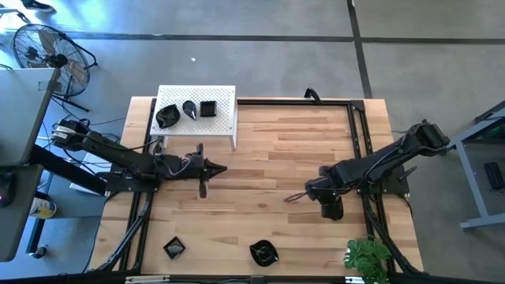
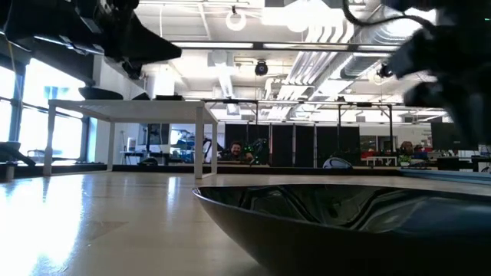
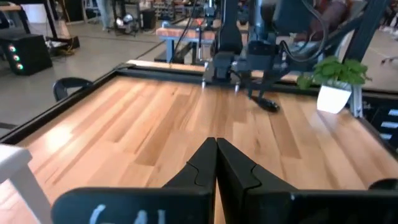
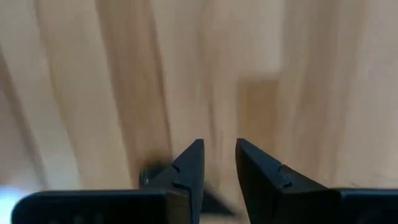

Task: Pick & Place Mini shaped plates
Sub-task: Stack the black drop shaped plate on top of the stacked black drop shaped plates on the shelf

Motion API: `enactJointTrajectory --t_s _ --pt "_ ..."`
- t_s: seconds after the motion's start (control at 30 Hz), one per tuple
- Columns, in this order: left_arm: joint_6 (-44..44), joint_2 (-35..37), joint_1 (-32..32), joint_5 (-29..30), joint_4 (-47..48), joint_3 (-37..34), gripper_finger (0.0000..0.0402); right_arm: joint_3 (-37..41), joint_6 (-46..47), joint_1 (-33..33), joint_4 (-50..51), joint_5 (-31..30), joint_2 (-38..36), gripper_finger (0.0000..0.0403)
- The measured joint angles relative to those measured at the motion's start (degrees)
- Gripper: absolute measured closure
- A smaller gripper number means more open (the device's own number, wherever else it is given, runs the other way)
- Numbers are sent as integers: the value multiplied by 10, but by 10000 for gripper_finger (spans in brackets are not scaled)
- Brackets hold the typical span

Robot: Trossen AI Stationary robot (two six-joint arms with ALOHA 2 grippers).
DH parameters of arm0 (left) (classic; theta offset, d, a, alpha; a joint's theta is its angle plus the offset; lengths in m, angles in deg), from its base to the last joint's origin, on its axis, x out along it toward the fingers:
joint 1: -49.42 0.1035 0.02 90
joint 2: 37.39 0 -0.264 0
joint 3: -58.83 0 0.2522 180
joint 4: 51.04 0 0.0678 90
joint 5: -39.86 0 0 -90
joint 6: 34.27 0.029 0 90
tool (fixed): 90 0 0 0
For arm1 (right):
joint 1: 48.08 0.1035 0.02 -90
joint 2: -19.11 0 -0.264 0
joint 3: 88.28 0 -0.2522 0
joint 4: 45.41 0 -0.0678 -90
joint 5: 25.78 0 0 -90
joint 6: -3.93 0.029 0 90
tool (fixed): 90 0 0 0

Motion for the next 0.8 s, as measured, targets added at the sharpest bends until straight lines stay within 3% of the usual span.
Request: enactJointTrajectory --t_s 0.1,0.23,0.47,0.8 --pt "0 0 0 0 26 0 401 16 -33 1 40 60 0 321" --pt "-2 0 0 -3 46 0 401 55 -79 17 34 93 0 320" --pt "-12 0 0 -10 52 0 401 72 -139 42 12 83 0 320" --pt "-11 0 1 -10 52 0 401 72 -192 18 0 106 8 320"
